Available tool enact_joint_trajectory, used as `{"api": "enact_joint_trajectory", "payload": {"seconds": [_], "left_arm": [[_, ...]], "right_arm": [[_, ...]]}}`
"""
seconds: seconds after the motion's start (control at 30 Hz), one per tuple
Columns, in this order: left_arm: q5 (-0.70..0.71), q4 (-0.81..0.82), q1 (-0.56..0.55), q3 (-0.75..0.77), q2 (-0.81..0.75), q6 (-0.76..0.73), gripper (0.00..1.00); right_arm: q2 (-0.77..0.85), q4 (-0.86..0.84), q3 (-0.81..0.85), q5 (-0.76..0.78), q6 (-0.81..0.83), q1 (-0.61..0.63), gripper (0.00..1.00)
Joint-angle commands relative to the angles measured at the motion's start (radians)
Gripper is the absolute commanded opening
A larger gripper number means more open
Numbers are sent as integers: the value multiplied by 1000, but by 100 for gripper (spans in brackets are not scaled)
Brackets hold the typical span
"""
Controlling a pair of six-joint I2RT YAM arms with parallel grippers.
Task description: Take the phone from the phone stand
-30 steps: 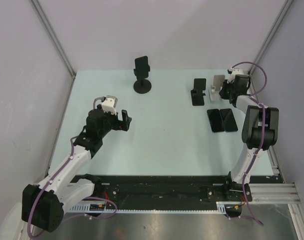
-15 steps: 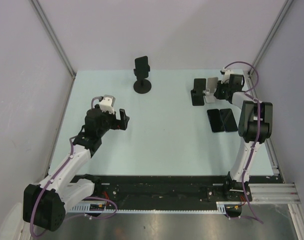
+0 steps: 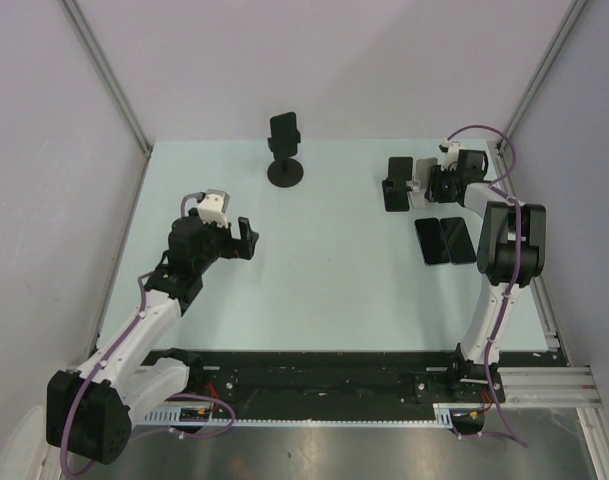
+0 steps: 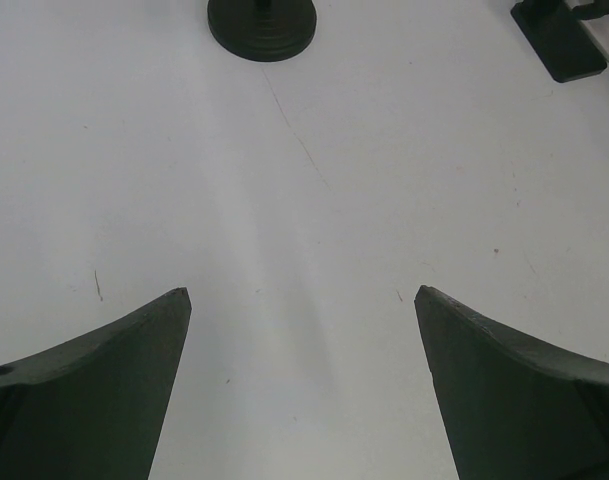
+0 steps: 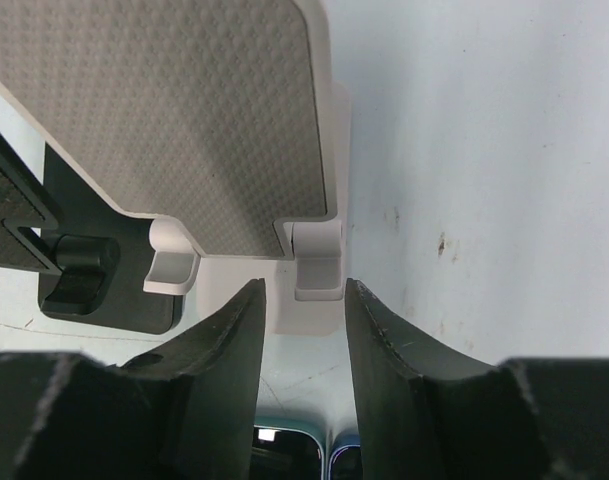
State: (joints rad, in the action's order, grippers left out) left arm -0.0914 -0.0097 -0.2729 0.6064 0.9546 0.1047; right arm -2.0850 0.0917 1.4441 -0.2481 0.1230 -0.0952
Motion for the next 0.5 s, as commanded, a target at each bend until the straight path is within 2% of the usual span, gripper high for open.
{"api": "enact_joint_trajectory", "payload": {"seconds": [0.0,0.23,0.3,0.47], "left_arm": [[-22,25,6,46,-25,-7,100],[-27,25,6,43,-43,-2,100],[-28,25,6,44,-45,4,100],[-48,25,9,67,-14,20,100]], "right_arm": [[72,-7,7,-14,-16,8,44],[140,25,2,35,-32,8,55],[170,46,-11,126,-61,11,59],[322,109,-19,202,-126,12,82]]}}
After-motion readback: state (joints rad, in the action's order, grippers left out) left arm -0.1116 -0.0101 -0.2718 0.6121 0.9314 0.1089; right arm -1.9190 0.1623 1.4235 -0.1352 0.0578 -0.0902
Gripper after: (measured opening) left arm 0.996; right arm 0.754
